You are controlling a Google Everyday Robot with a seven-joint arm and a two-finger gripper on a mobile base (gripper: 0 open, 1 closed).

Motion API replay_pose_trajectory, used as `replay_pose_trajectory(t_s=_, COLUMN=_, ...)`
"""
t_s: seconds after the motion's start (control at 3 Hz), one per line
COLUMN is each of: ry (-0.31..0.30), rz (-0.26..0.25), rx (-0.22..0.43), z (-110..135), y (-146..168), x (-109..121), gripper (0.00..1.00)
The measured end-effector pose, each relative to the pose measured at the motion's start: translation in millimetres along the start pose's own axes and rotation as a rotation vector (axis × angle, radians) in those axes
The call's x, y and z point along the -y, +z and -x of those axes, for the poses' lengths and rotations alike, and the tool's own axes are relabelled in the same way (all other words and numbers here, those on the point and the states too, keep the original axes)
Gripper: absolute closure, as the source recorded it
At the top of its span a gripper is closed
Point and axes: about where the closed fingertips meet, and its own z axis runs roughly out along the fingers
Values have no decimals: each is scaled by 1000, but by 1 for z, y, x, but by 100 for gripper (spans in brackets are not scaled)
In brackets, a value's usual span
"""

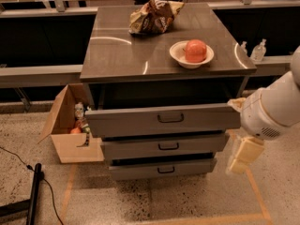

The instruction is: Open bottom drawer

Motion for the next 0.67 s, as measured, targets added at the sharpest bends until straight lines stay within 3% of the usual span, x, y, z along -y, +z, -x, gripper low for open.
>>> replay_pose_trajectory(t_s=0.67, ry=-61, rz=105, rx=94, z=-26, y=106, x=-38, gripper=0)
